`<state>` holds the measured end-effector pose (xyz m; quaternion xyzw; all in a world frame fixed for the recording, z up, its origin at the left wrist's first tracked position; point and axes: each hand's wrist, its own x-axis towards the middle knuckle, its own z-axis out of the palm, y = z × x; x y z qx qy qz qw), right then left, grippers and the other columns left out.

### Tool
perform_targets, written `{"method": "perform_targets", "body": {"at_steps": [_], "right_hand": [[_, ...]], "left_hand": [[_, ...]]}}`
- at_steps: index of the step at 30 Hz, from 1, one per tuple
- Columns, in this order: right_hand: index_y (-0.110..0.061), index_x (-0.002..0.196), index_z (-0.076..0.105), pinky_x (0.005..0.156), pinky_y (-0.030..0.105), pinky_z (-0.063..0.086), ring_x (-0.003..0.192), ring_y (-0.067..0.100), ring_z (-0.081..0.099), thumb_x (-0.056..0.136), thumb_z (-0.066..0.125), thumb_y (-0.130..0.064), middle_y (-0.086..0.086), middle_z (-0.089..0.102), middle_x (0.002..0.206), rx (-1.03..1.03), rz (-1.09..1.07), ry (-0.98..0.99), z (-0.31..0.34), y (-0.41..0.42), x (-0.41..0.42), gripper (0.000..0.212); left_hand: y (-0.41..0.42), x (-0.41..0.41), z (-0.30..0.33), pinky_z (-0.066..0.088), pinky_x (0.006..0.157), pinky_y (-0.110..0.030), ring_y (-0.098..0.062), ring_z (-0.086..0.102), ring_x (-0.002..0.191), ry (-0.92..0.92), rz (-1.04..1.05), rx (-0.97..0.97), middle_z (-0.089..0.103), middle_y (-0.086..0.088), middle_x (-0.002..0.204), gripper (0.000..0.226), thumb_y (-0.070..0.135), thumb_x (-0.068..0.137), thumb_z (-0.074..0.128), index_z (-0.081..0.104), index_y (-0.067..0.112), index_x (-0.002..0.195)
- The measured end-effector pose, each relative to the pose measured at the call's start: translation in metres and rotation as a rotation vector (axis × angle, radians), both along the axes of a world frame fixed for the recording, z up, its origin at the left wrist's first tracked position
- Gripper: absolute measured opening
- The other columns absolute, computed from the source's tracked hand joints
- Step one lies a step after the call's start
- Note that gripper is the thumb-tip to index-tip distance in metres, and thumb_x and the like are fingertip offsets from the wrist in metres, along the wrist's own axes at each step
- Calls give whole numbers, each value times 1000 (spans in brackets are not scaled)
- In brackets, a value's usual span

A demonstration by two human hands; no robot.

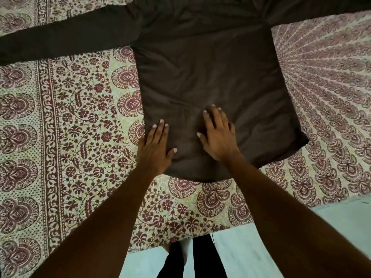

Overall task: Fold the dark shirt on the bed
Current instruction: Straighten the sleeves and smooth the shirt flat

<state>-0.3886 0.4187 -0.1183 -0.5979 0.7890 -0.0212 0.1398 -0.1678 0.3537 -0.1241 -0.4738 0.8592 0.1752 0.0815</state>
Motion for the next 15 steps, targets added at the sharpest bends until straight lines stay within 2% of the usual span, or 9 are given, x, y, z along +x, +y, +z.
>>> {"method": "perform_targets", "body": {"at_steps": [1, 3, 5, 6, 7, 11, 12, 13, 15], "right_hand": [[-18, 159, 22, 114, 61, 27, 154, 37, 9, 96, 43, -57, 14, 7, 168, 47, 79, 5, -6, -5, -1, 77], [-20, 161, 17, 117, 64, 22, 155, 36, 5, 95, 38, -64, 13, 5, 169, 58, 432, 52, -19, 3, 3, 82], [-29, 161, 13, 122, 59, 11, 156, 32, 1, 97, 30, -69, 7, 2, 170, 38, 735, 95, -17, 11, -2, 77], [-33, 161, 12, 123, 56, 8, 156, 31, -1, 98, 27, -72, 5, 0, 170, 13, 806, 99, -13, 6, -9, 75], [-35, 160, 11, 123, 55, 7, 156, 30, -2, 98, 25, -73, 3, 0, 170, -23, 796, 109, -10, -5, -14, 74], [-34, 160, 13, 121, 58, 15, 156, 32, -1, 95, 31, -73, 6, 1, 170, -117, 382, 124, -2, -90, -27, 78], [-34, 160, 14, 120, 61, 15, 156, 33, -1, 95, 32, -74, 7, 1, 170, -108, 341, 116, -3, -112, -26, 79], [-35, 160, 16, 119, 63, 15, 155, 35, -1, 94, 32, -76, 9, 1, 169, -97, 349, 115, -5, -129, -22, 80], [-35, 159, 21, 117, 67, 15, 155, 38, 2, 91, 34, -78, 11, 6, 169, -86, 497, 123, -16, -141, -3, 82]], "left_hand": [[4, 7, -7, 22, 119, -55, -22, 4, 156, -30, -1, 2, -6, 2, 169, 85, 61, 96, 41, 2, 22, 161], [22, 26, -16, 14, 120, -52, -22, -2, 156, -22, 42, 6, -12, 1, 168, 87, 64, 96, 34, -5, 20, 160], [34, 41, -14, 14, 122, -52, -19, -2, 156, 37, 58, 7, -9, 2, 169, 82, 59, 98, 33, -1, 19, 161], [37, 47, -11, 18, 122, -52, -18, 3, 156, 77, 54, 1, -3, 2, 169, 76, 53, 100, 32, 5, 18, 161], [36, 52, -10, 23, 121, -52, -18, 9, 155, 121, 61, -12, 4, 1, 169, 70, 47, 101, 32, 12, 16, 161], [6, 43, -6, 25, 120, -45, -19, 27, 151, 314, 261, -61, 27, -2, 164, 53, 32, 105, 31, 31, 14, 155], [-4, 38, -7, 27, 118, -45, -20, 30, 149, 343, 312, -89, 31, -3, 163, 51, 29, 105, 32, 34, 13, 154], [-16, 34, -9, 29, 117, -44, -22, 33, 147, 365, 356, -126, 34, -5, 161, 49, 26, 105, 33, 37, 11, 152], [-37, 29, -12, 29, 114, -40, -24, 36, 145, 415, 443, -185, 39, -9, 158, 48, 20, 103, 35, 41, 7, 149]]}}
